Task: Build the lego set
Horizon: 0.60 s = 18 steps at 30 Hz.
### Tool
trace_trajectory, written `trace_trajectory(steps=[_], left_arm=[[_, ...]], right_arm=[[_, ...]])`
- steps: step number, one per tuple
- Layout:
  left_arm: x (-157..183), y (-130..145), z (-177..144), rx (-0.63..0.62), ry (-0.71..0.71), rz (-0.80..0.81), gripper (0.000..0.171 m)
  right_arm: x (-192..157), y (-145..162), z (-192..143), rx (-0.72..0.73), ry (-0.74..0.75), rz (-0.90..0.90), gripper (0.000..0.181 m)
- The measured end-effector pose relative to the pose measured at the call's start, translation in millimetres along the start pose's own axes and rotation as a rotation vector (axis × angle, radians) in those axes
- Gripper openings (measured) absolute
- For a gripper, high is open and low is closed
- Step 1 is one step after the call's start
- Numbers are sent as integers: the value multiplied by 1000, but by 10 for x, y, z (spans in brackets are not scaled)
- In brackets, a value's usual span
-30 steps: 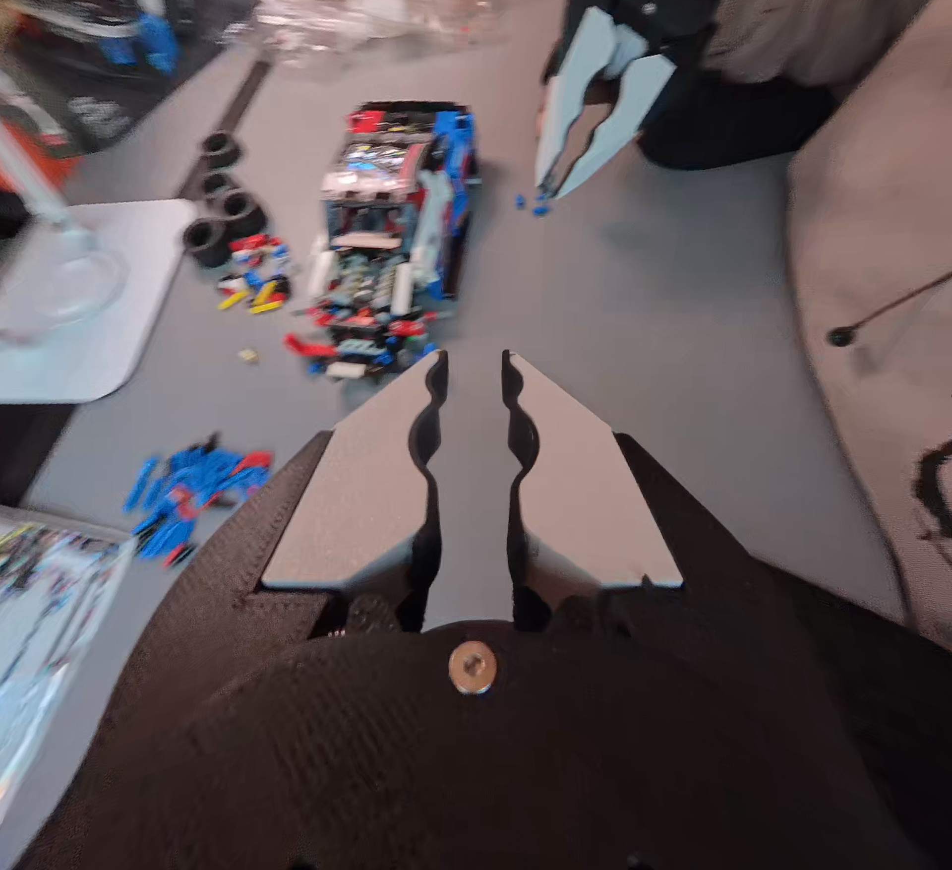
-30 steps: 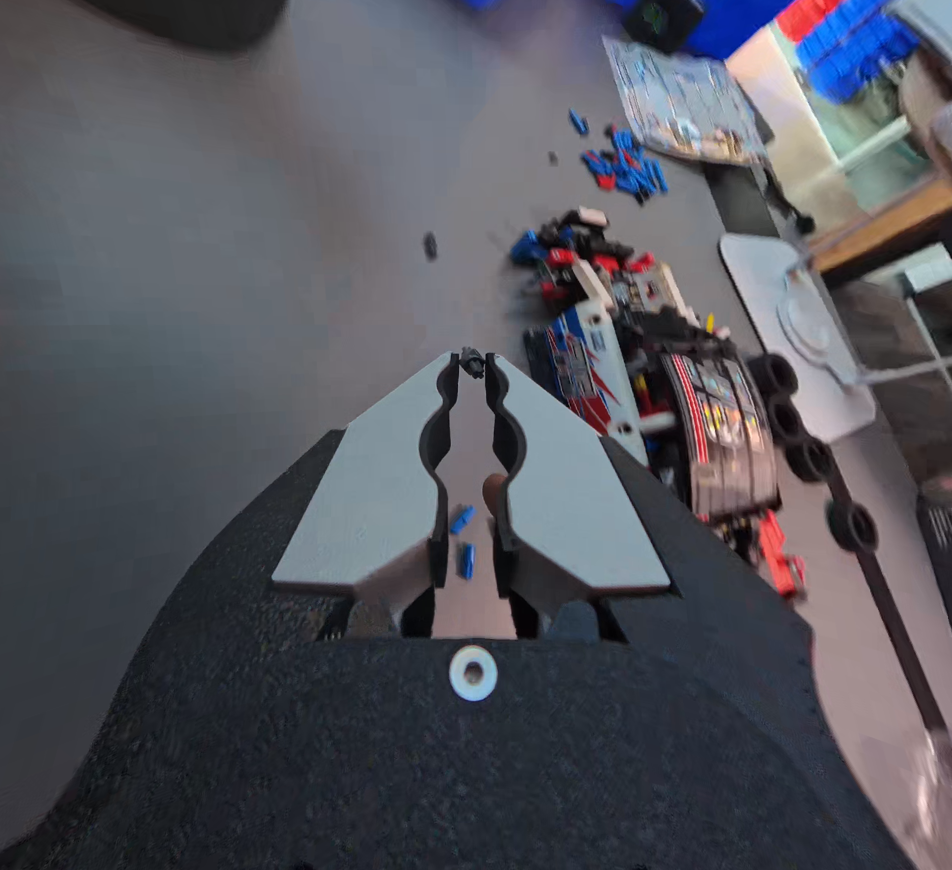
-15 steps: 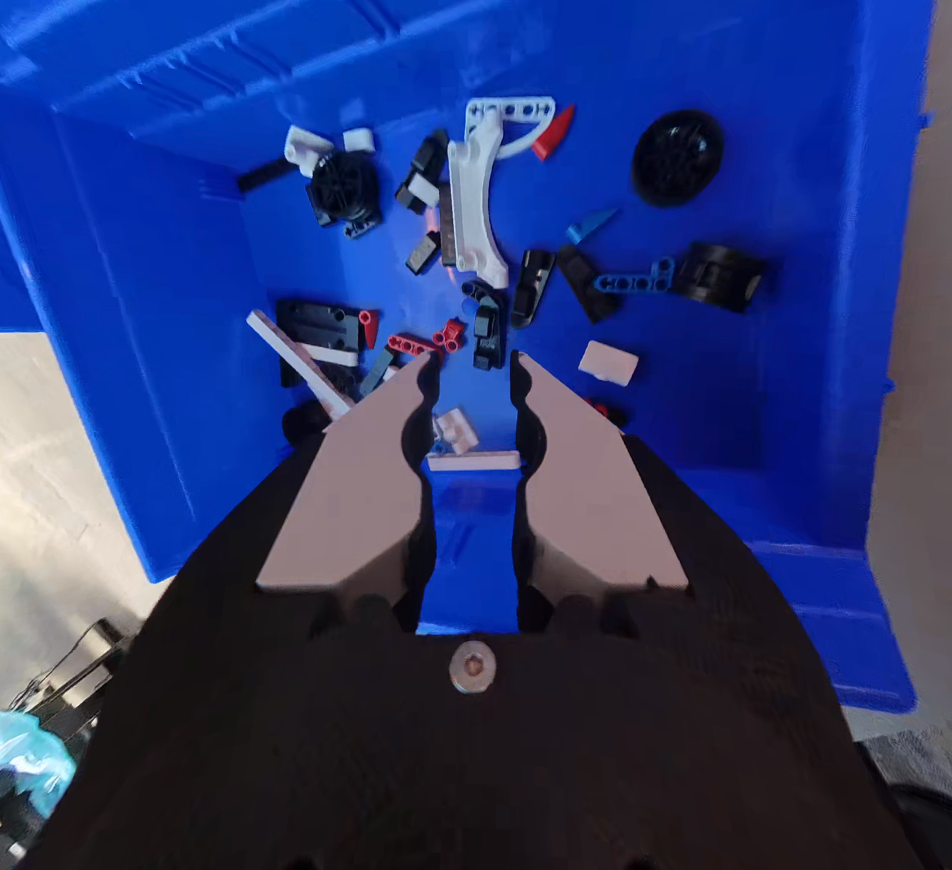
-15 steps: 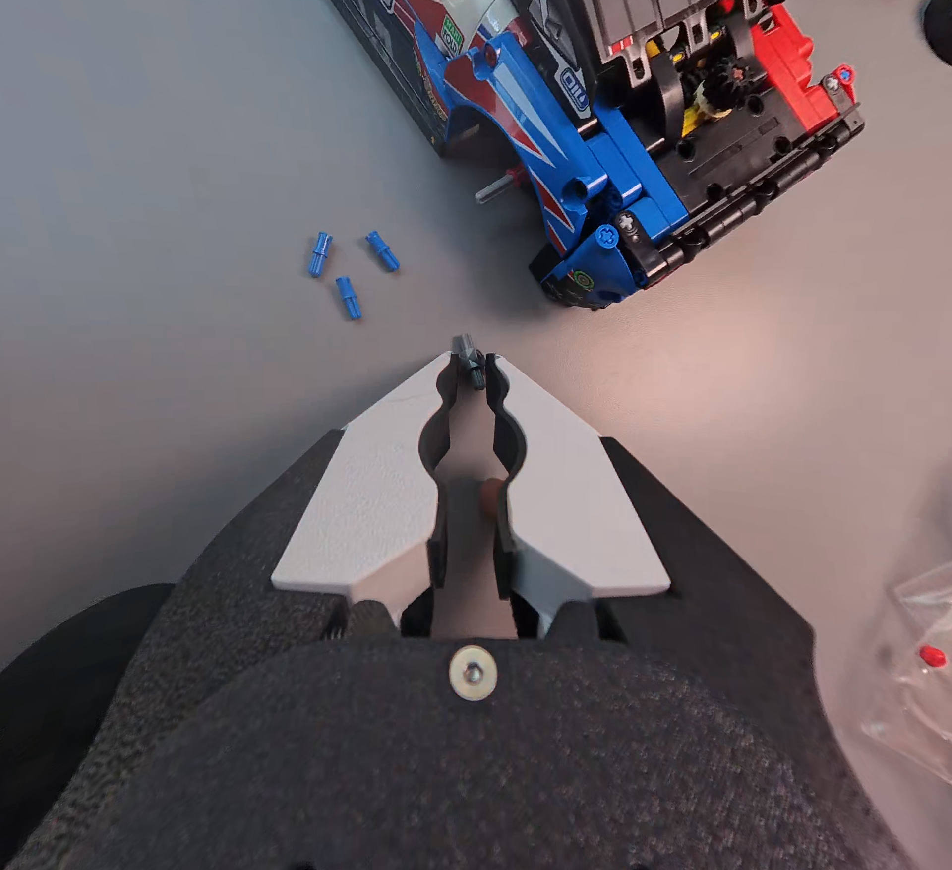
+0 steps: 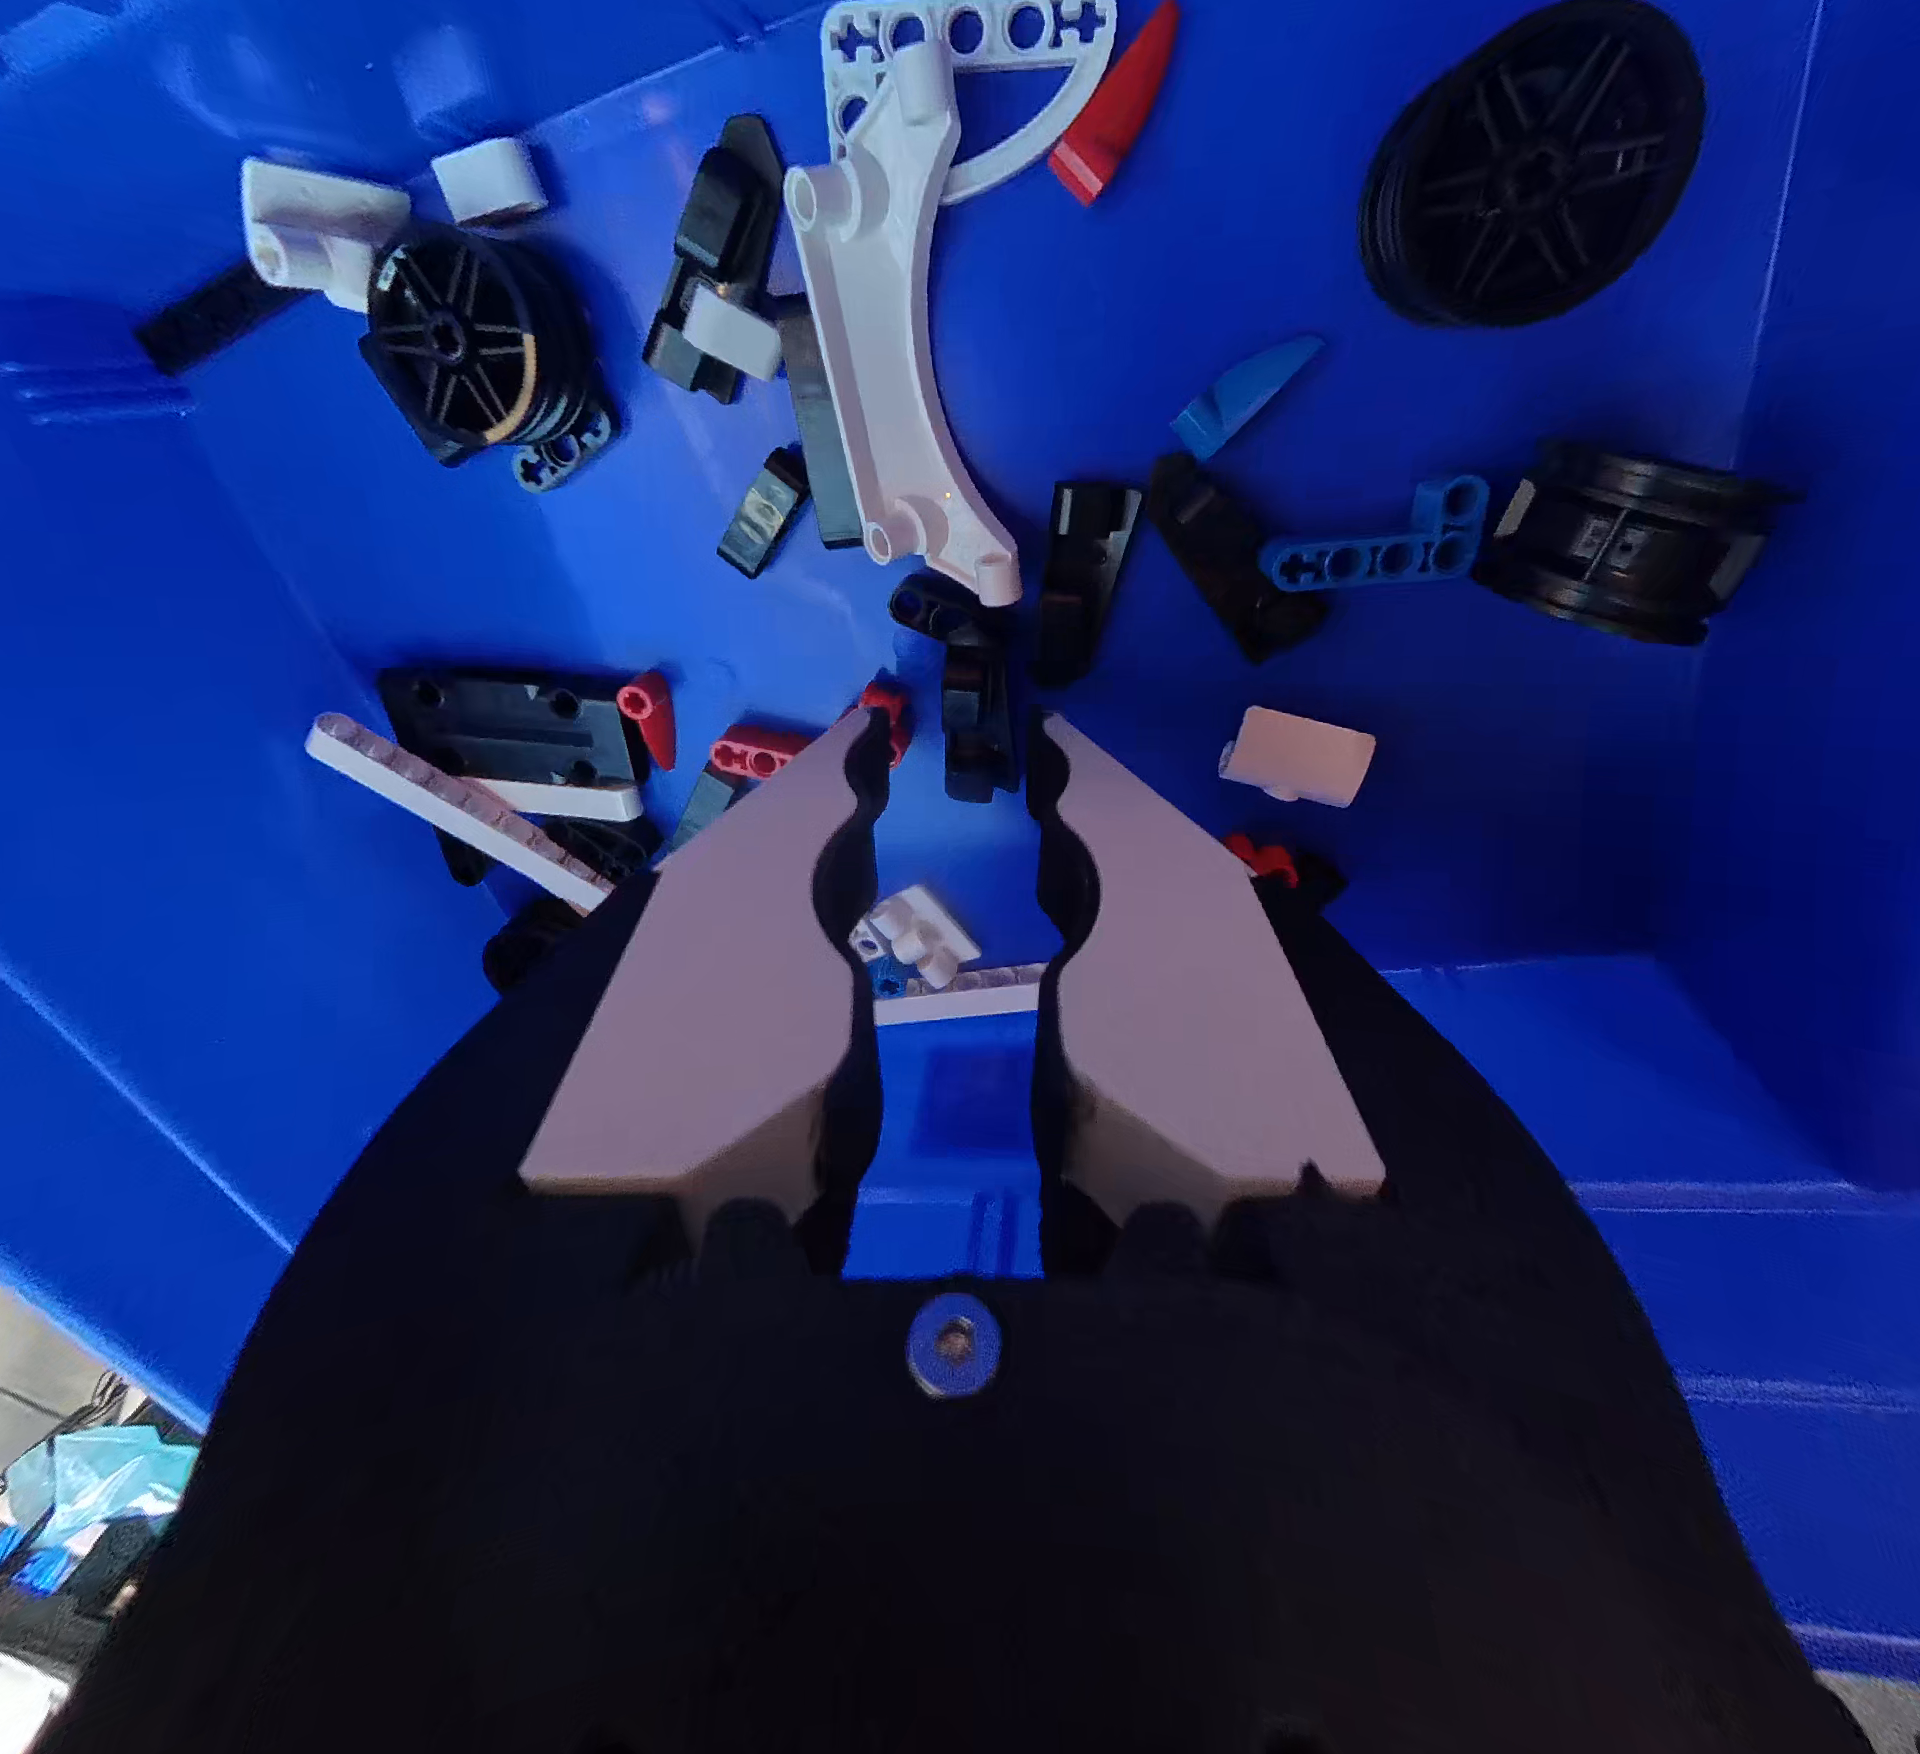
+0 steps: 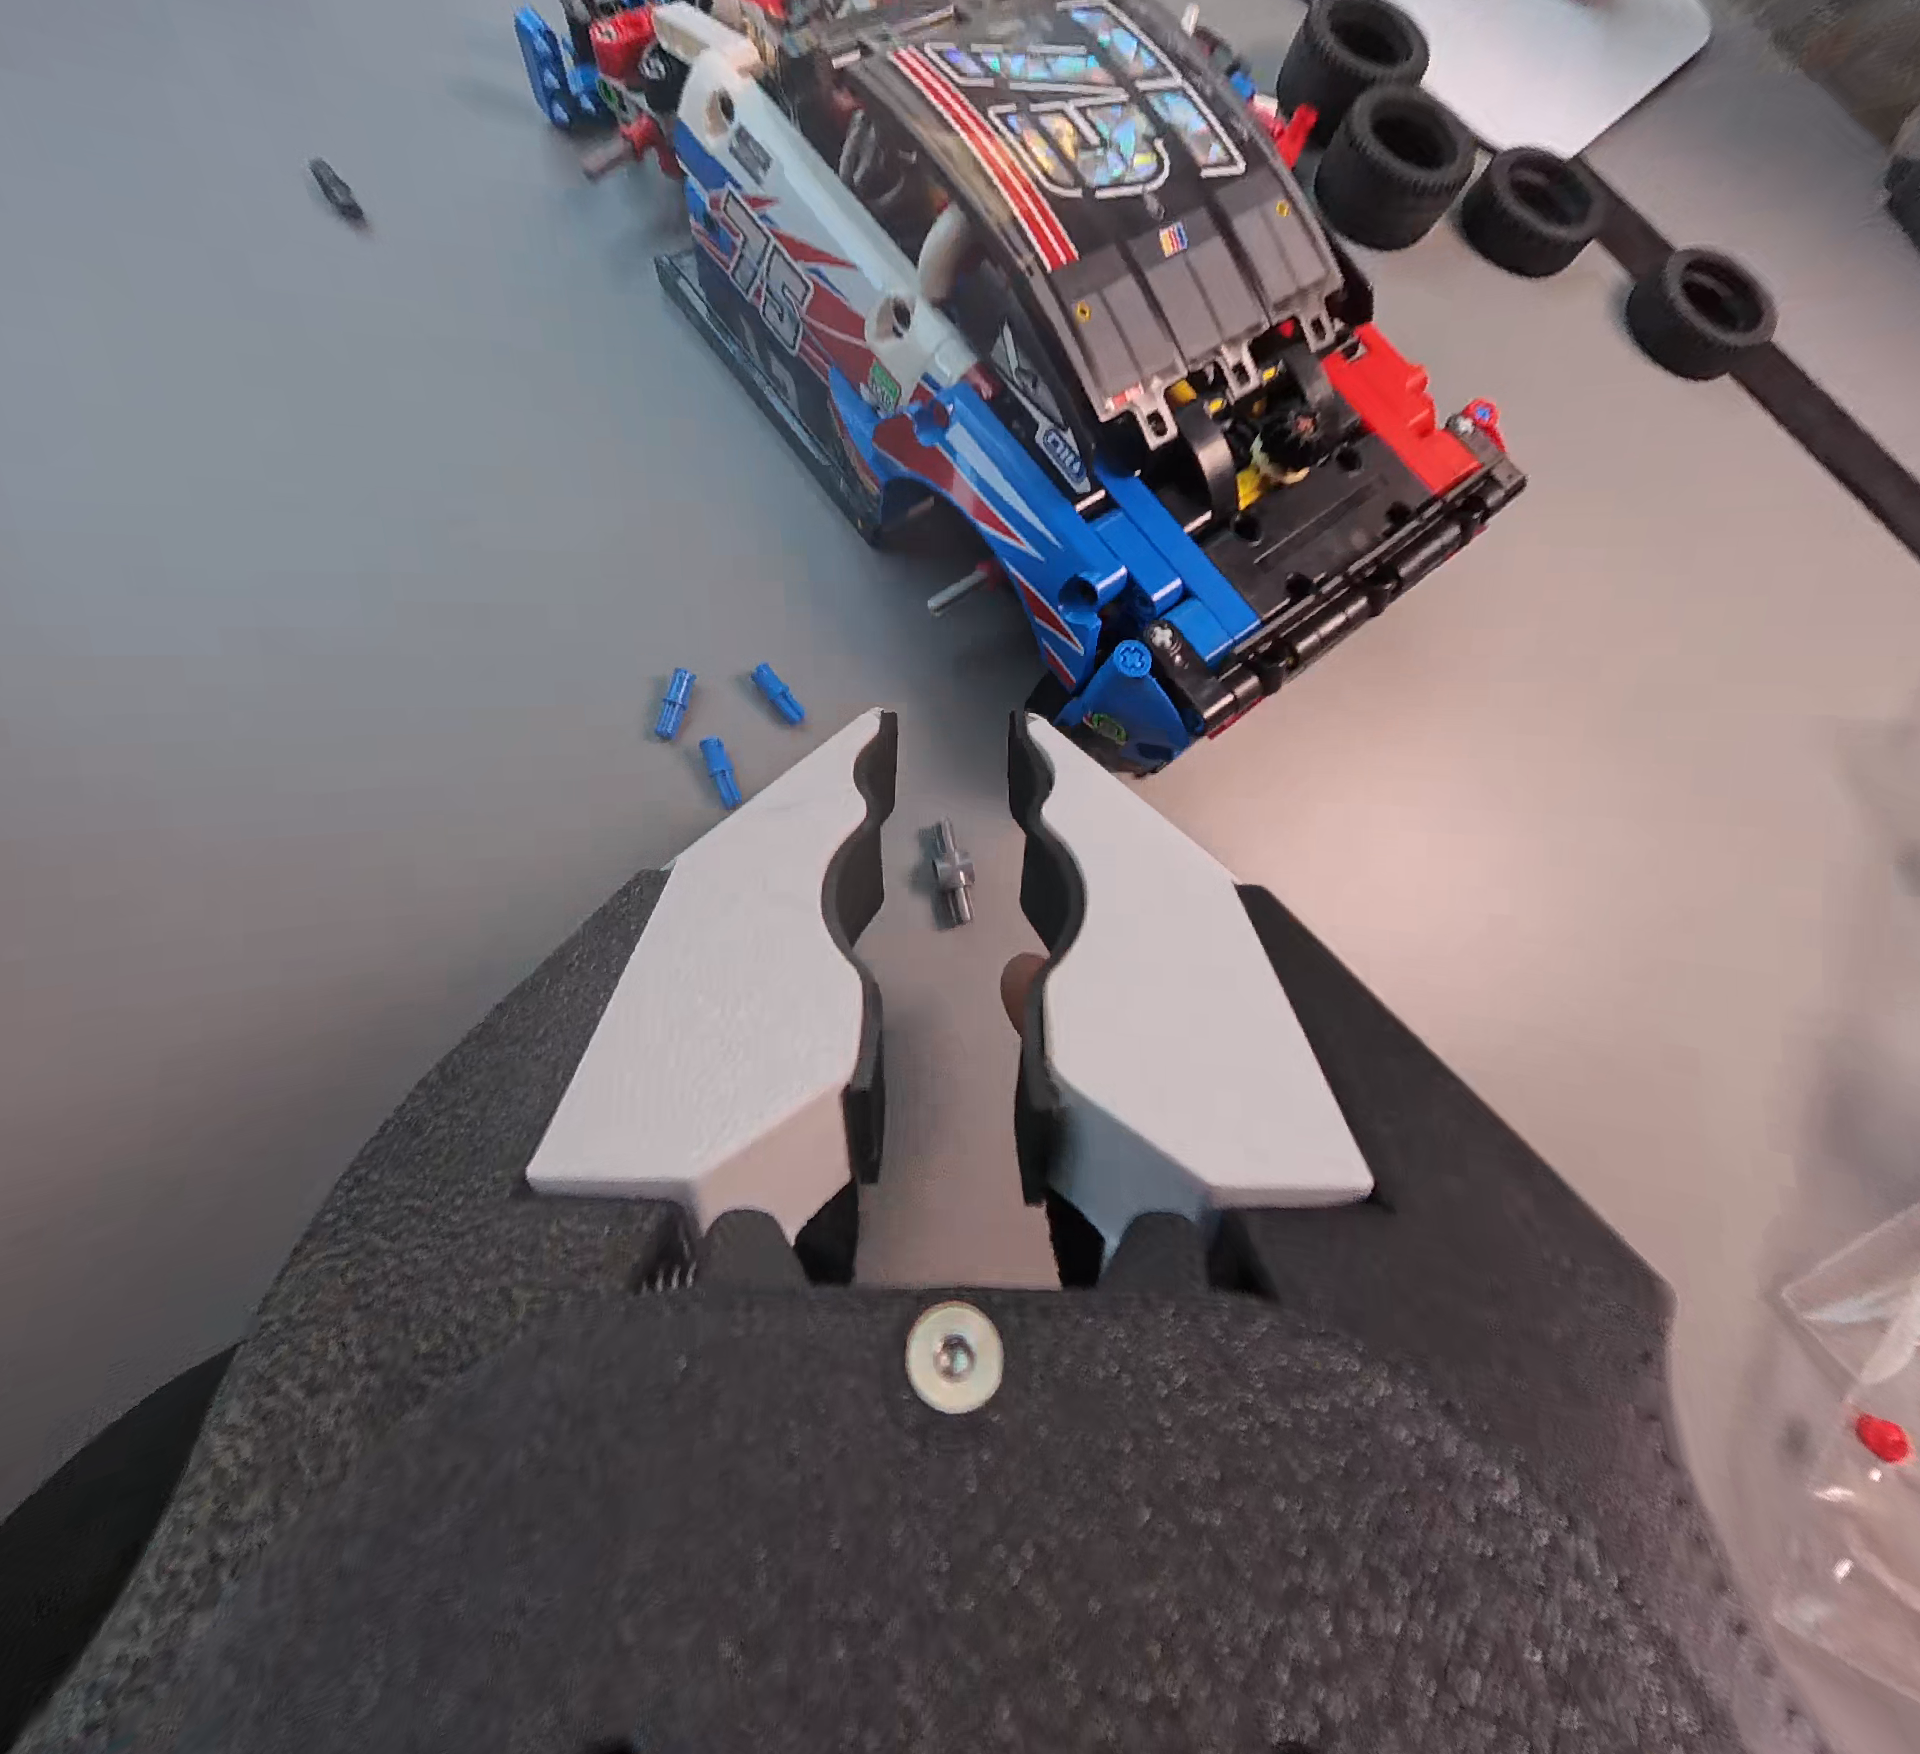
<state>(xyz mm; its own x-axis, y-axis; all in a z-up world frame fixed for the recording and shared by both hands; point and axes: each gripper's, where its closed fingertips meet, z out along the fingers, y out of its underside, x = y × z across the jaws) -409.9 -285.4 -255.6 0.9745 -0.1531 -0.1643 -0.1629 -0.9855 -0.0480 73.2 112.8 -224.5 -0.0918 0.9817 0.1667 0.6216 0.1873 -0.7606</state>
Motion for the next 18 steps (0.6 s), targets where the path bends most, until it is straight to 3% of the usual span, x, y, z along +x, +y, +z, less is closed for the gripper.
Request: trace_trajectory(steps=[3,7,11,13,15,18], left_arm=[[-78,-17,29,-36,-39,38,13],[106,-52,-71,-44,106,24,13],[398,-392,-421,193,347,-29,13],[487,-550,-661,325,453,-57,23],[398,-630,-796,412,441,-87,28],[283,-557,-774,390,365,-105,30]], right_arm=[[11,-86,-3,48,18,-21,18],[10,-114,14,66,14,-20,17],[-13,-138,21,97,3,-17,16],[-28,-144,27,106,-1,-16,16],[-32,-141,28,111,2,-19,16],[-26,-127,30,112,5,-11,16]])
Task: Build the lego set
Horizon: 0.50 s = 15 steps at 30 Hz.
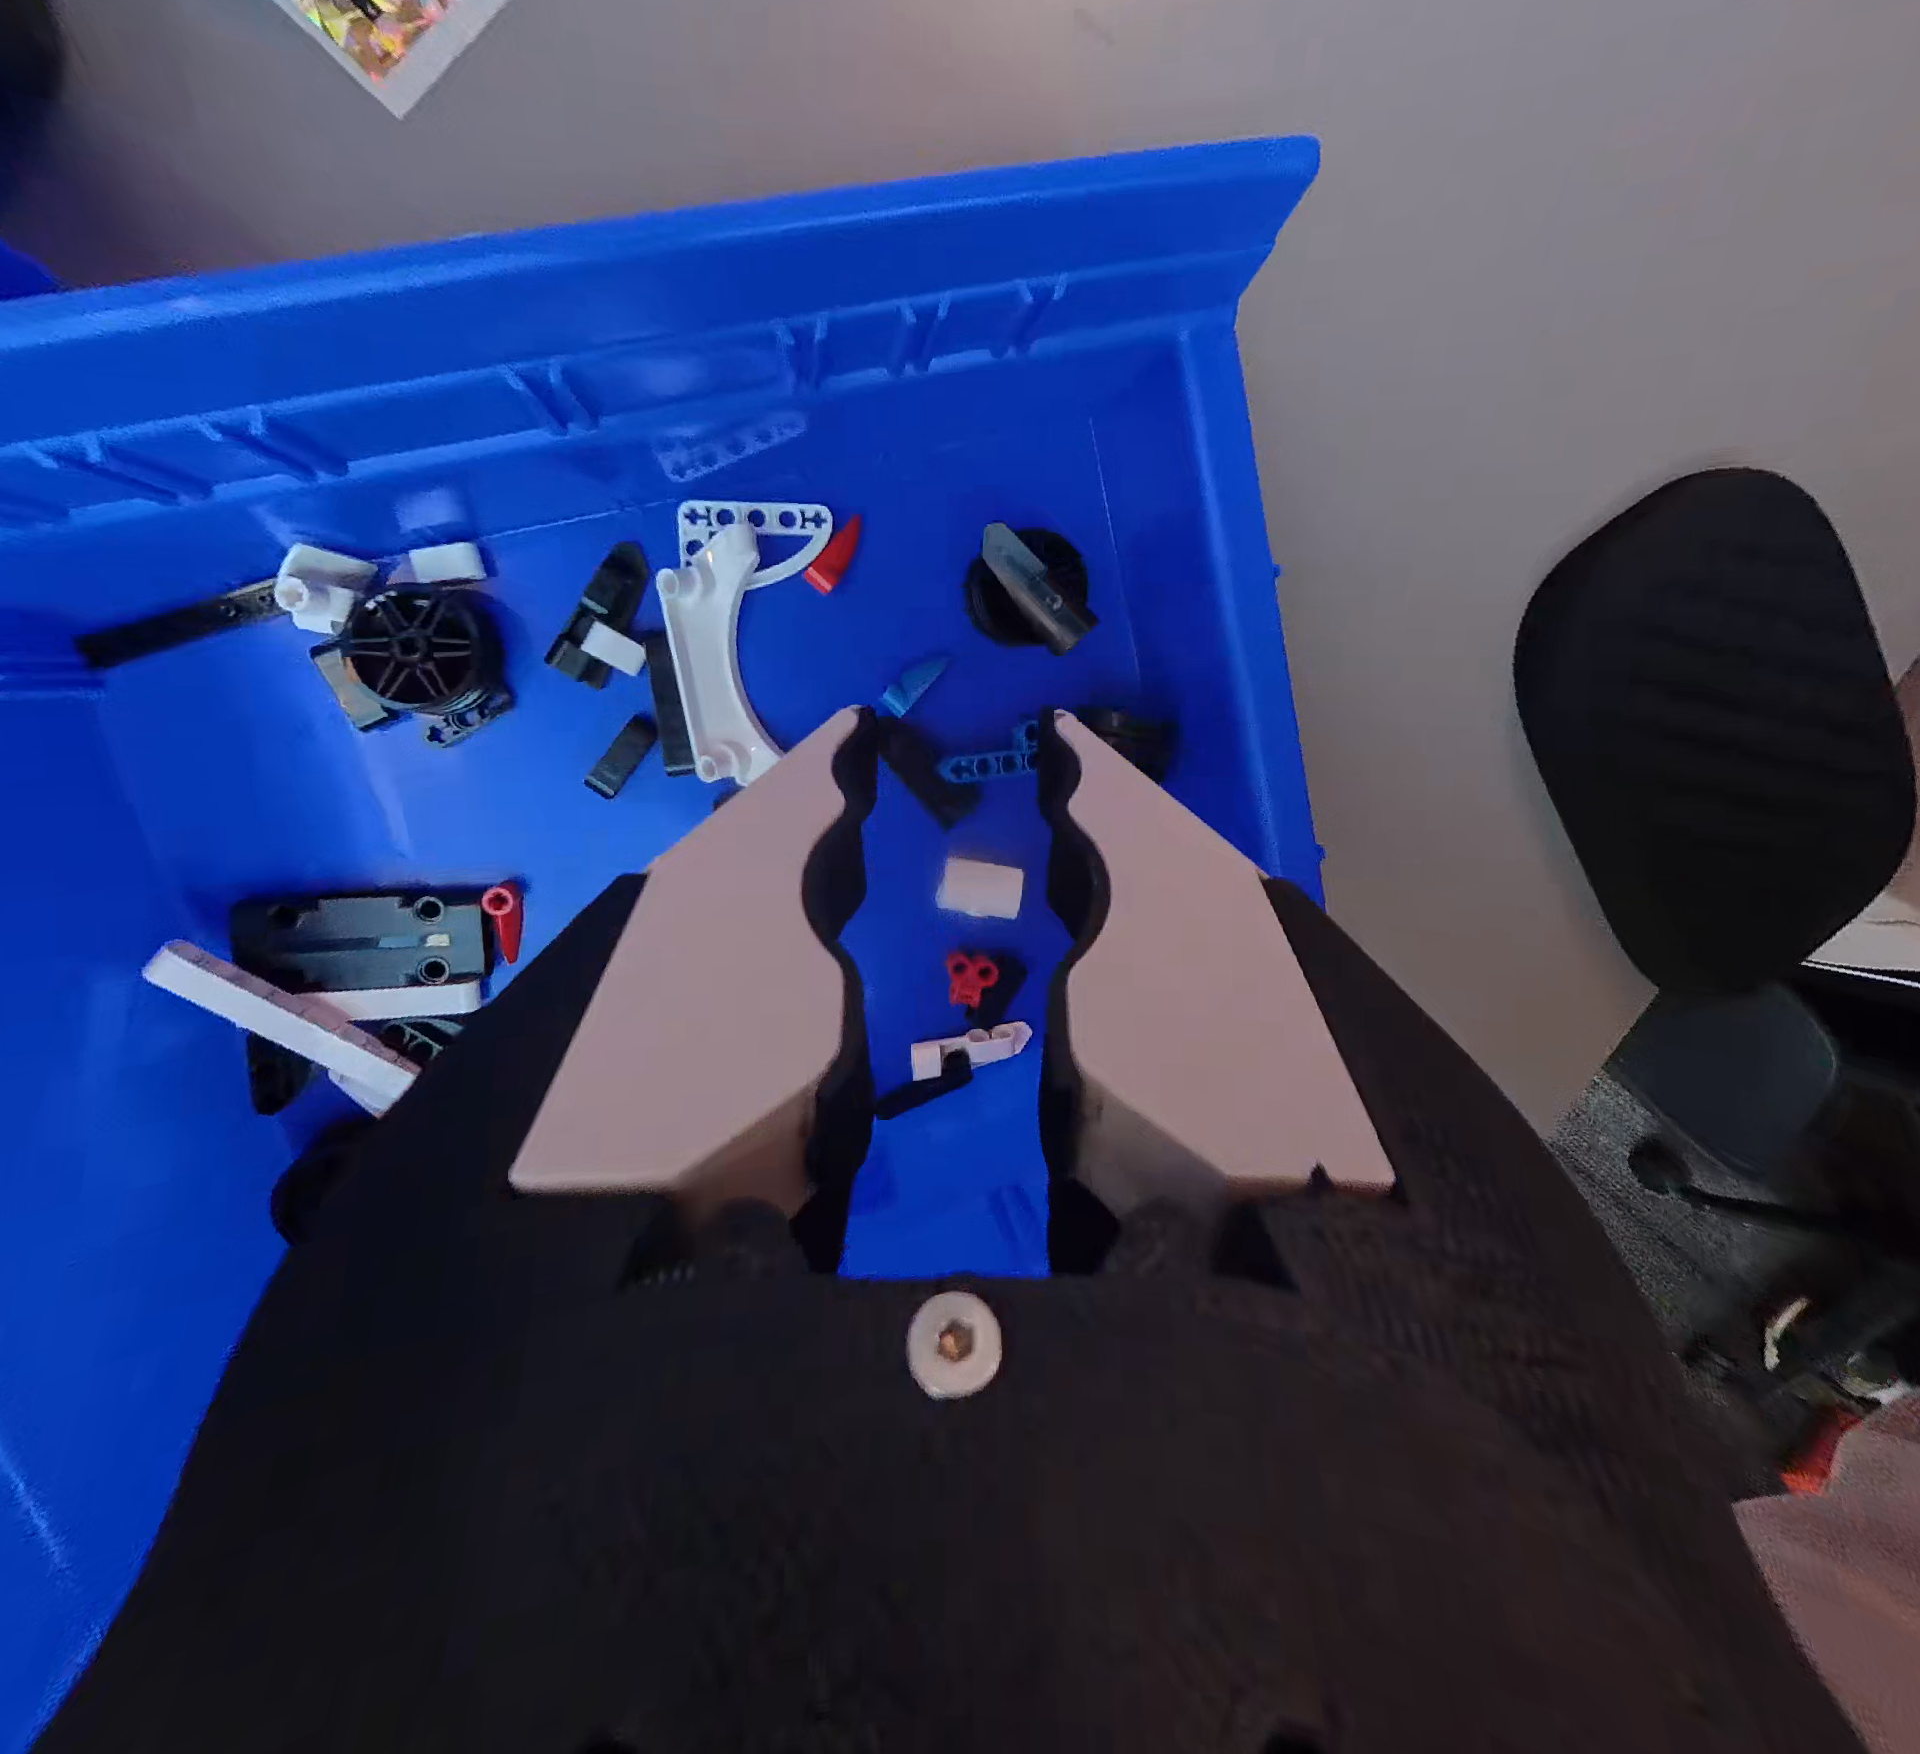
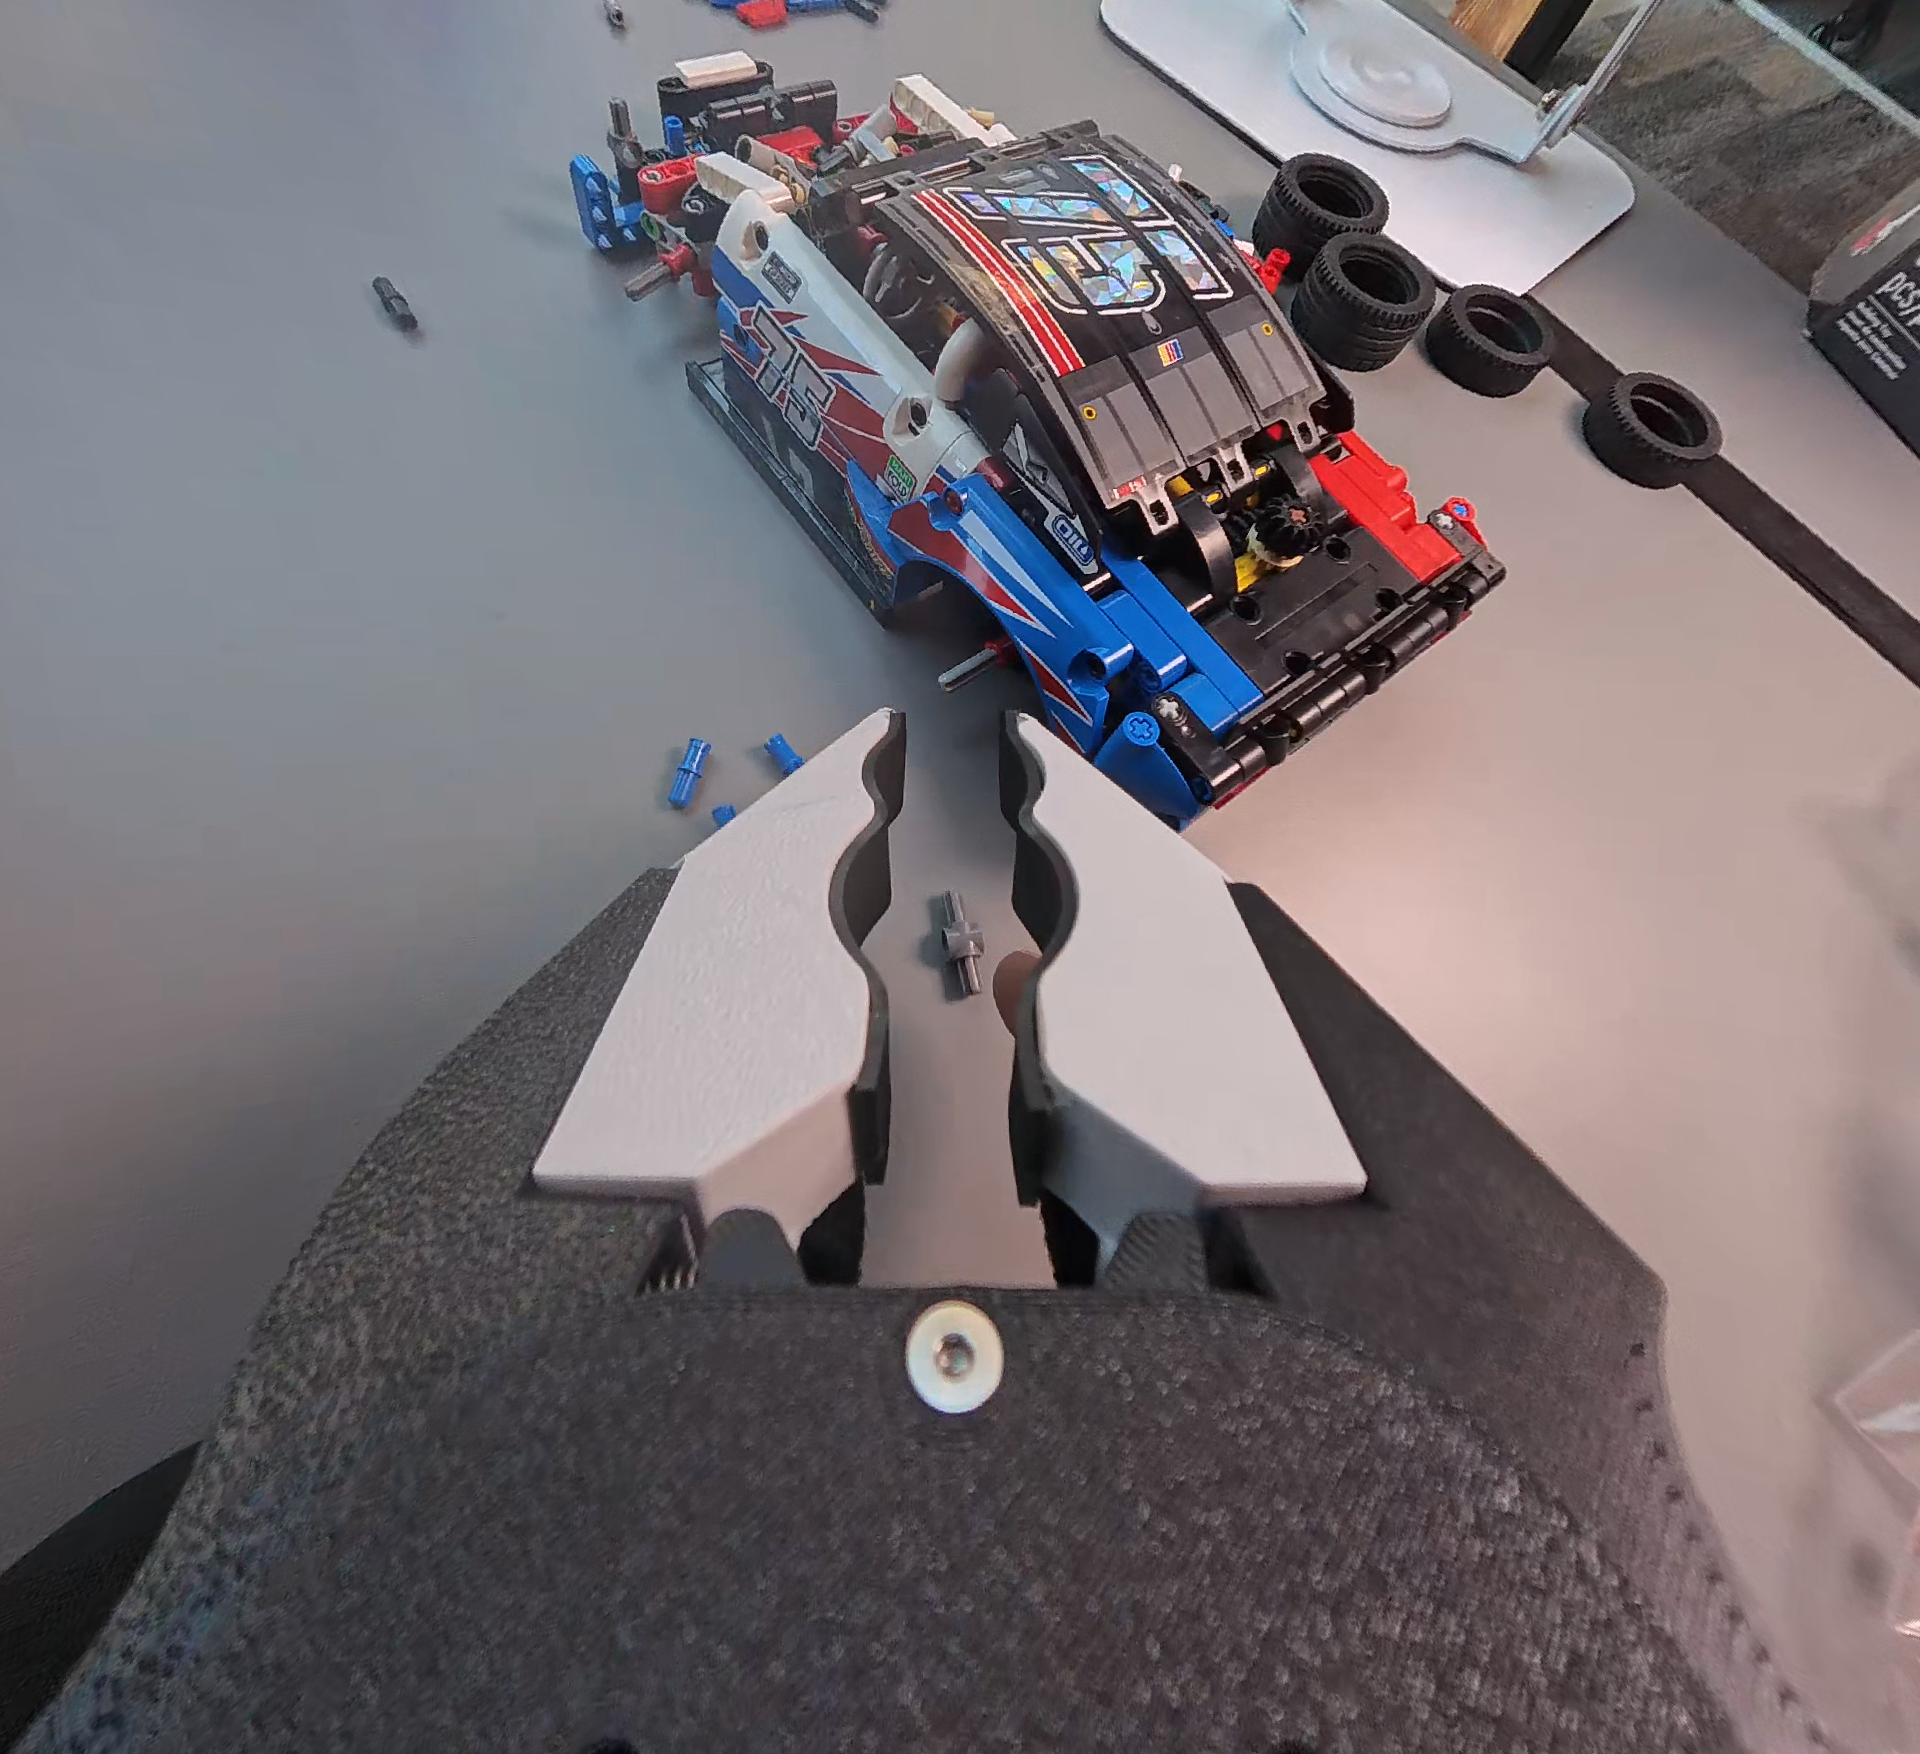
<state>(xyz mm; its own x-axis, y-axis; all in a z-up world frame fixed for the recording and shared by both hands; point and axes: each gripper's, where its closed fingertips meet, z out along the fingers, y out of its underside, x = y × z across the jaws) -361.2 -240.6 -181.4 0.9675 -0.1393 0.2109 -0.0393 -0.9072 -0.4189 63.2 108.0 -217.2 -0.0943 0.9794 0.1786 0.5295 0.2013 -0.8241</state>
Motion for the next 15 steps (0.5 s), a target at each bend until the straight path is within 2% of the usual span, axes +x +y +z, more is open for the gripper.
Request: trace_trajectory(steps=[3,6,11,14,15], left_arm=[[144,179,158,-111,7,29,35],[434,306,361,-208,15,94,44],[844,295,415,-202,-81,157,43],[824,420,547,-251,-177,112,36],[792,484,598,-282,-212,93,28]], right_arm=[[-1,0,3,3,3,1,15],[-10,-5,14,5,2,0,15],[-4,20,-1,-3,10,-5,14],[9,2,17,11,13,5,14],[5,-13,27,17,12,5,13]])
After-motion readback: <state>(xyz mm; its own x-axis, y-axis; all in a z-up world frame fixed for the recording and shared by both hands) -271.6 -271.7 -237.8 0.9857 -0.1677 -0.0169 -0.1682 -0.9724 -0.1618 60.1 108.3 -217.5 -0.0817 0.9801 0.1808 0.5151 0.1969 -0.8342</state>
